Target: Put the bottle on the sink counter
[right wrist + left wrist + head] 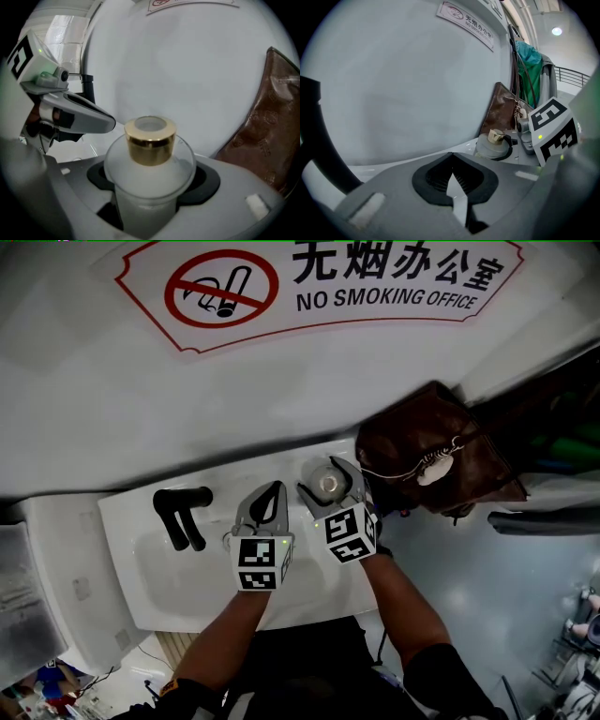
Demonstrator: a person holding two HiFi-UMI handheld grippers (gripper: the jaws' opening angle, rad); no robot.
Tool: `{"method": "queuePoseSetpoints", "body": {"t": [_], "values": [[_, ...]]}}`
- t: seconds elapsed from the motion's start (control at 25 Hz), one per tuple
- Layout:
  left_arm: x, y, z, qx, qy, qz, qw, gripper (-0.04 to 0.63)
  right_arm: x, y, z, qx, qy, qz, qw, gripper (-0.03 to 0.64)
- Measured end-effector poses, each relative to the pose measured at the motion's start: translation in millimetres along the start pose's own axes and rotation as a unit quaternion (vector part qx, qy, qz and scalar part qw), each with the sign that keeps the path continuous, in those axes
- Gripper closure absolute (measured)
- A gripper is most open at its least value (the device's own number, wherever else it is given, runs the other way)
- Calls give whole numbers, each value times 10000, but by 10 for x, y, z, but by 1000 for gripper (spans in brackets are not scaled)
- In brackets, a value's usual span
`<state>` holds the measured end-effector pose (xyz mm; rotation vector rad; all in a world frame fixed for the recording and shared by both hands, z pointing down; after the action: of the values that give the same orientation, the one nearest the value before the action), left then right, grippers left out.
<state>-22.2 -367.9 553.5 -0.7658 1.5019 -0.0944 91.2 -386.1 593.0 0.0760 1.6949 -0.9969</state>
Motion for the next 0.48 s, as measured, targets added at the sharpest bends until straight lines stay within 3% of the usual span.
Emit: {"method": "queuePoseSetpoints", "body": {"t": [0.48], "values": [[62, 69, 78, -82, -88, 124, 9999, 595, -37, 127, 4, -85, -249, 4, 9997, 264]]}}
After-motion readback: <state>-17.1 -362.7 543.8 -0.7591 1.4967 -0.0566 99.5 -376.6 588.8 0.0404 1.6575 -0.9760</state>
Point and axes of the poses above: the fingertips, and each gripper's own axes: y backward along the fingers, z to its right, x out of its top, the point moved 6 cm from there along y, backward along the fingers, and after that the axes turned 2 degrees about z, right-handed, at the moved point
